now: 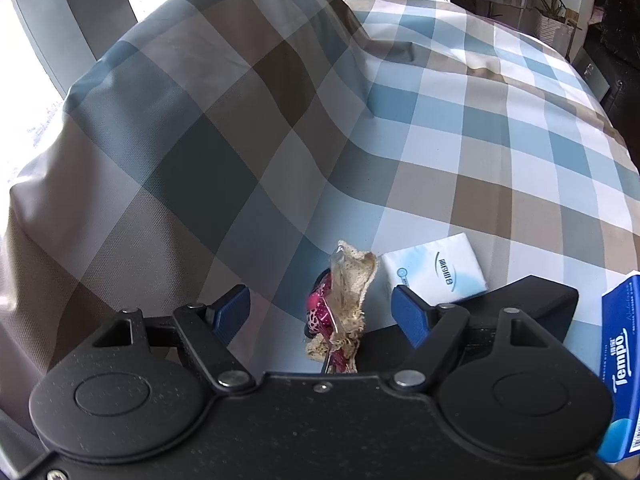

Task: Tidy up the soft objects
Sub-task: 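Move the left tool to the sofa and grasp the lace-wrapped pink keychain, then grasp the white tissue pack with the right tool while left tool holds the keychain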

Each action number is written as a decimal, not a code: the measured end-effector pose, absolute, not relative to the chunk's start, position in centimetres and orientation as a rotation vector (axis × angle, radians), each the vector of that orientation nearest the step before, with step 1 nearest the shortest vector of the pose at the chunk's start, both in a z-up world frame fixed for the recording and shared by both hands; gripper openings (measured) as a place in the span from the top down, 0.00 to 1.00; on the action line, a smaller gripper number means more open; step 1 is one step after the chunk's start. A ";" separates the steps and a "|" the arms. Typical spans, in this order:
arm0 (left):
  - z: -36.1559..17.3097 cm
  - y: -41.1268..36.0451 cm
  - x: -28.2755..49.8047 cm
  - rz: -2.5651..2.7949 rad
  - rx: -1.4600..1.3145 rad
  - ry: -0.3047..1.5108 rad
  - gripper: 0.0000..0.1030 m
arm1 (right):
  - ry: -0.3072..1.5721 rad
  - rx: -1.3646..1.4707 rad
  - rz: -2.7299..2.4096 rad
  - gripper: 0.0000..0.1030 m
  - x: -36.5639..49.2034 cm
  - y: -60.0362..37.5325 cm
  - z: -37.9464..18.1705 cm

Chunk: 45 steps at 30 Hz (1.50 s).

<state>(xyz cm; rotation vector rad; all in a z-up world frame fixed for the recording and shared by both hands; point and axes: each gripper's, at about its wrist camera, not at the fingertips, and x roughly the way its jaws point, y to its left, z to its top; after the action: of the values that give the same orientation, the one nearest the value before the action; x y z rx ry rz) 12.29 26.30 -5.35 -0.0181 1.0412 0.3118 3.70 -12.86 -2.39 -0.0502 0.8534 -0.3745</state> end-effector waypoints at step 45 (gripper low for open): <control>-9.3 29.6 14.7 0.181 -0.182 1.102 0.59 | 0.760 -0.082 0.010 0.22 6.1 2.5 -1.2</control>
<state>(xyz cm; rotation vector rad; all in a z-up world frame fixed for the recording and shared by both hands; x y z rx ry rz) 14.70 29.61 -9.30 -0.1820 1.1021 0.1808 6.12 2.53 -1.17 -0.0822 0.7603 0.0102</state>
